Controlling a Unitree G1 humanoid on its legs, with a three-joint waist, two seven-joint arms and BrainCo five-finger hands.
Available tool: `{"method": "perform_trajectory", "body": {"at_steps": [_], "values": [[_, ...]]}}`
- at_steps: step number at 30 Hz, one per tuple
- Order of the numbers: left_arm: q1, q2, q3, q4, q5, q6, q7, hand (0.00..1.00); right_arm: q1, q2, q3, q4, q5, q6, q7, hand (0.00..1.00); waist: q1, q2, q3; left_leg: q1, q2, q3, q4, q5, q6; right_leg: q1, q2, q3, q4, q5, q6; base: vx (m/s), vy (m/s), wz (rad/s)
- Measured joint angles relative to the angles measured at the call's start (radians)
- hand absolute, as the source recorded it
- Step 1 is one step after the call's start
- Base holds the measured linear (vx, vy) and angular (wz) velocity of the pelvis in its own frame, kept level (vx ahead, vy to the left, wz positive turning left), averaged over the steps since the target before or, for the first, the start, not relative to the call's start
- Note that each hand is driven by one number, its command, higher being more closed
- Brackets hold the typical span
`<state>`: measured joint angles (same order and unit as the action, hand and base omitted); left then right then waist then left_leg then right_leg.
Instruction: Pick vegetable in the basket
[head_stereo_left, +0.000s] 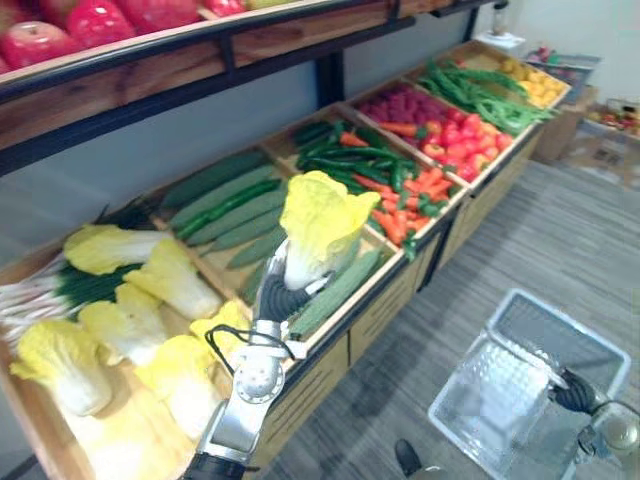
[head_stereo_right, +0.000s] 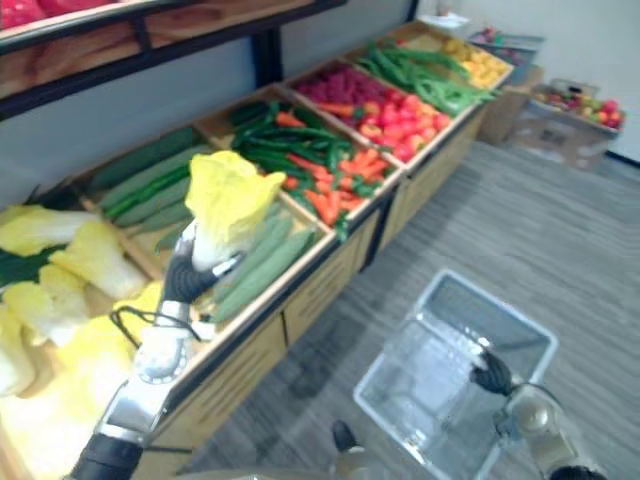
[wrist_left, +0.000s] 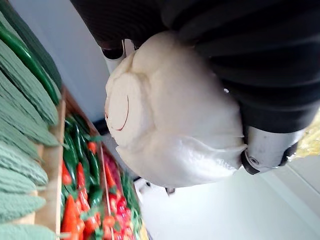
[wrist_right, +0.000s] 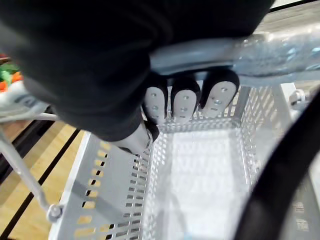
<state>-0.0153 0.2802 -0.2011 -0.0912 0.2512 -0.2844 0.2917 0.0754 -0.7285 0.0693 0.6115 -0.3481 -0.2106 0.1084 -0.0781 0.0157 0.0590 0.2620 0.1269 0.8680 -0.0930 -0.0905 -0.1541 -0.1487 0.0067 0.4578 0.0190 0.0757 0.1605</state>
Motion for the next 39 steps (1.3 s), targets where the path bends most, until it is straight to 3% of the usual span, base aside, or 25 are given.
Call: {"method": "perform_trajectory", "body": {"at_steps": [5, 11, 22, 32, 39], "values": [[-0.083, 0.021, -0.103, -0.065, -0.021, -0.025, -0.051, 1.0, -0.025, -0.068, 0.059, -0.169, 0.016, -0.017, 0.026, 1.0, 0.002, 0.005, 0.003, 0.002, 0.041, 0.093, 0.113, -0.061, -0.021, -0.005, 0.03, 0.067, 0.011, 0.005, 0.003, 0.04, -0.075, -0.43], [-0.188, 0.094, -0.272, -0.112, -0.207, -0.094, -0.155, 1.0, -0.129, -0.173, 0.196, -0.29, 0.056, -0.06, 0.051, 1.0, 0.0, 0.014, 0.002, 0.005, 0.085, 0.181, 0.195, -0.105, -0.045, -0.023, 0.069, 0.122, 0.027, 0.008, 0.0, 0.02, -0.064, -0.34], [-0.33, 0.21, -0.586, -0.115, -0.327, -0.11, -0.341, 1.0, -0.253, -0.256, 0.294, -0.29, 0.096, -0.079, 0.054, 1.0, -0.013, 0.033, 0.002, 0.02, 0.109, 0.279, 0.243, -0.121, -0.063, -0.039, 0.104, 0.185, 0.037, 0.015, 0.0, 0.0, -0.032, -0.2], [-0.416, 0.265, -0.745, -0.129, -0.356, -0.124, -0.407, 1.0, -0.315, -0.259, 0.32, -0.306, 0.241, -0.076, 0.089, 1.0, -0.038, 0.036, 0.002, 0.022, 0.115, 0.327, 0.267, -0.131, -0.07, -0.056, 0.12, 0.224, 0.038, 0.027, 0.004, -0.02, -0.037, -0.12], [-0.421, 0.268, -0.776, -0.059, -0.343, -0.134, -0.426, 1.0, -0.41, -0.282, 0.437, -0.383, 0.292, -0.077, 0.14, 1.0, -0.073, 0.042, 0.003, 0.041, 0.129, 0.364, 0.3, -0.143, -0.07, -0.058, 0.139, 0.254, 0.044, 0.031, 0.005, -0.01, -0.026, -0.17]]}}
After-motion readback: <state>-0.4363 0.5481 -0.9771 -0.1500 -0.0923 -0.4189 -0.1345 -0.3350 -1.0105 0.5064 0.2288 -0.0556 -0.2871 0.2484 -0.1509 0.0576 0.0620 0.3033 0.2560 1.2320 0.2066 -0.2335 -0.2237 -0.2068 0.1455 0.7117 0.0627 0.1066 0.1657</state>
